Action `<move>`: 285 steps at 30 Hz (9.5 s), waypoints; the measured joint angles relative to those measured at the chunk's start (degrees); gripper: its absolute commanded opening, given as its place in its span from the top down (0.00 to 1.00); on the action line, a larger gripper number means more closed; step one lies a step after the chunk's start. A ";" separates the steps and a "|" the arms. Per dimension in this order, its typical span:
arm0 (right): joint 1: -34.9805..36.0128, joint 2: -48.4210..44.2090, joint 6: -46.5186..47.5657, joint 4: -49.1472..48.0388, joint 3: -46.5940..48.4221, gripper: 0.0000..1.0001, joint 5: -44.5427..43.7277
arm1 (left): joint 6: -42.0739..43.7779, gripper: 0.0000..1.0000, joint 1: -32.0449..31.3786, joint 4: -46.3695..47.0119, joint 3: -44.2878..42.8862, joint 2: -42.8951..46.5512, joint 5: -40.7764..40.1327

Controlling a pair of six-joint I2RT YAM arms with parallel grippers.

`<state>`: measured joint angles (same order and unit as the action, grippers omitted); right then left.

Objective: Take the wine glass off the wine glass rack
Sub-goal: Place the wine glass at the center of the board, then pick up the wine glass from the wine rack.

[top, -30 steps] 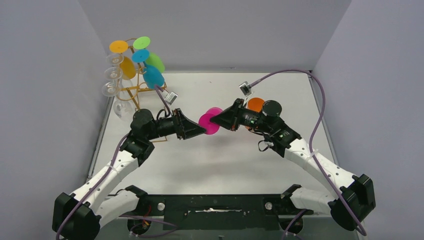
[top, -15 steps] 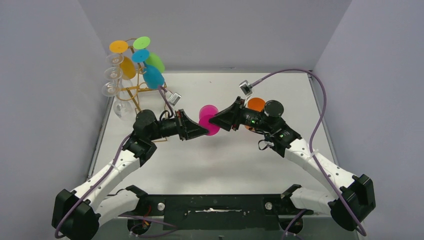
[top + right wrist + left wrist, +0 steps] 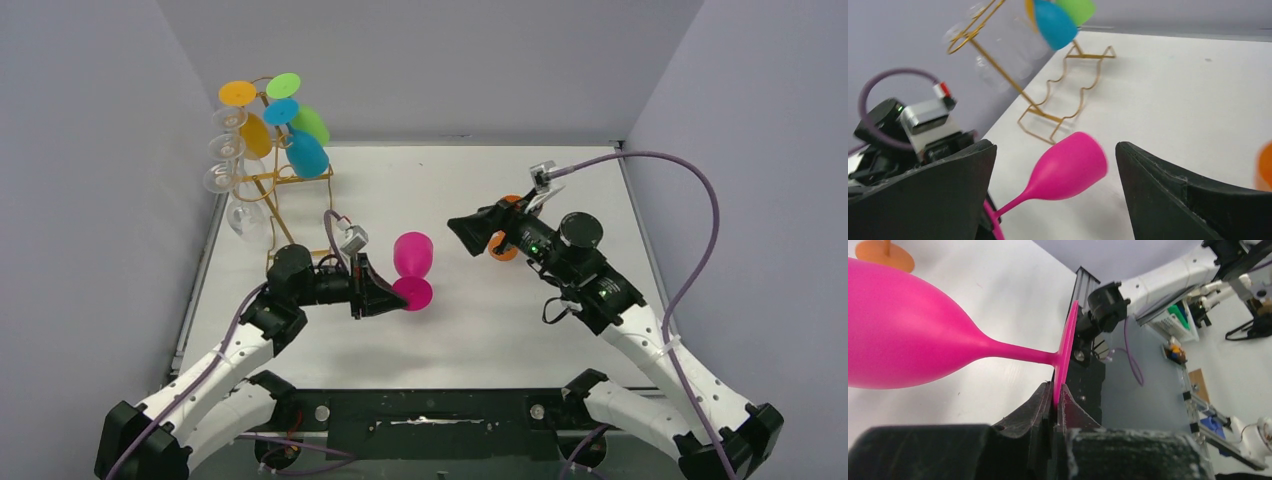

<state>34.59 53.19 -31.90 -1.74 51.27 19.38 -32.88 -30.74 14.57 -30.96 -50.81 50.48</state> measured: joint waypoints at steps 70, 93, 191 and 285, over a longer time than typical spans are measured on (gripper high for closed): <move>-6.01 23.69 -21.33 -5.90 7.10 1.00 50.93 | 37.46 0.81 -0.20 -11.85 4.22 12.55 18.53; 7.08 16.79 10.45 22.38 12.24 1.00 1.22 | 33.51 0.19 -0.02 -16.90 2.27 15.93 -7.93; -0.24 8.74 -3.74 10.62 4.11 0.02 -22.27 | 10.67 0.13 26.97 -46.84 -55.69 -22.05 -26.05; -0.87 -0.04 -11.93 3.39 -3.17 0.02 -10.16 | -3.91 0.71 40.52 -38.36 -68.87 -43.85 -33.00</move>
<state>33.71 53.15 -43.83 1.65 48.10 9.21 -36.80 9.78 -23.79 -99.83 -94.65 17.47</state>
